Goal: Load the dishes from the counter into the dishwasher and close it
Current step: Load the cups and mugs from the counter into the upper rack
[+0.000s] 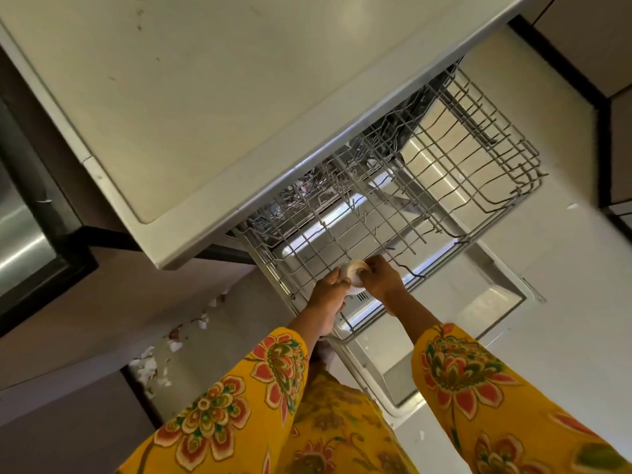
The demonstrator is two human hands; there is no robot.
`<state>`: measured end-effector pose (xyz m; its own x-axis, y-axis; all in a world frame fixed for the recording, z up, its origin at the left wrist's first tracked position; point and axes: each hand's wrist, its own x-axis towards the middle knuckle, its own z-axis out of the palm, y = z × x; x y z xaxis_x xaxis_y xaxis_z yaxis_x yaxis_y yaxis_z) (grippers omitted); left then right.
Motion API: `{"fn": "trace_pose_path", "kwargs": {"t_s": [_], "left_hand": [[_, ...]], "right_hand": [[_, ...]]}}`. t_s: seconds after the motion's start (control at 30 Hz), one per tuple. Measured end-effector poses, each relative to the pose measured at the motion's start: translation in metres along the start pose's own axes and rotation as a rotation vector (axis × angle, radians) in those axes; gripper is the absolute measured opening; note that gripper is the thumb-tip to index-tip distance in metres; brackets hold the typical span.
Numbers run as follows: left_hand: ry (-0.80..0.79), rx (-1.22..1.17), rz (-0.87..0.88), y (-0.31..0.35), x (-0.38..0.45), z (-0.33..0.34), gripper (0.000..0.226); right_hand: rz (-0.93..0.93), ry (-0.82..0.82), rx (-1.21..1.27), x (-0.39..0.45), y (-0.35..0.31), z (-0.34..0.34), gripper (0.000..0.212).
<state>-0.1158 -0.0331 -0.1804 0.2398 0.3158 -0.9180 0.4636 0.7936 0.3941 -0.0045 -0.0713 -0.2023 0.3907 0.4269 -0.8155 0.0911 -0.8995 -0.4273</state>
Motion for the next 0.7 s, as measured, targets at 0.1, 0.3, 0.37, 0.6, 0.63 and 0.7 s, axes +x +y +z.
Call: {"fn": "trace_pose_path", "kwargs": {"t_s": [0.1, 0.3, 0.37, 0.6, 0.63, 0.7], "left_hand": [[-0.002, 0.023, 0.01, 0.0, 0.001, 0.0, 0.048], [-0.018, 0.104, 0.004, 0.005, -0.001, -0.001, 0.044], [-0.024, 0.13, -0.005, 0.009, -0.004, -0.003, 0.039], [0.008, 0.079, 0.015, 0.02, -0.019, -0.017, 0.038], [0.031, 0.043, 0.016, 0.023, -0.023, -0.019, 0.035], [0.071, -0.015, 0.022, 0.03, -0.032, -0.023, 0.032]], "right_hand": [[-0.005, 0.006, -0.025, 0.001, 0.0, 0.0, 0.039], [-0.011, 0.007, -0.197, 0.005, -0.009, -0.006, 0.035], [-0.007, 0.006, -0.255, 0.005, -0.014, -0.007, 0.034], [-0.034, 0.135, -0.292, -0.01, -0.024, -0.015, 0.034], [-0.04, 0.17, -0.278, -0.014, -0.027, -0.017, 0.032], [-0.057, 0.226, -0.242, -0.023, -0.034, -0.02, 0.03]]}}
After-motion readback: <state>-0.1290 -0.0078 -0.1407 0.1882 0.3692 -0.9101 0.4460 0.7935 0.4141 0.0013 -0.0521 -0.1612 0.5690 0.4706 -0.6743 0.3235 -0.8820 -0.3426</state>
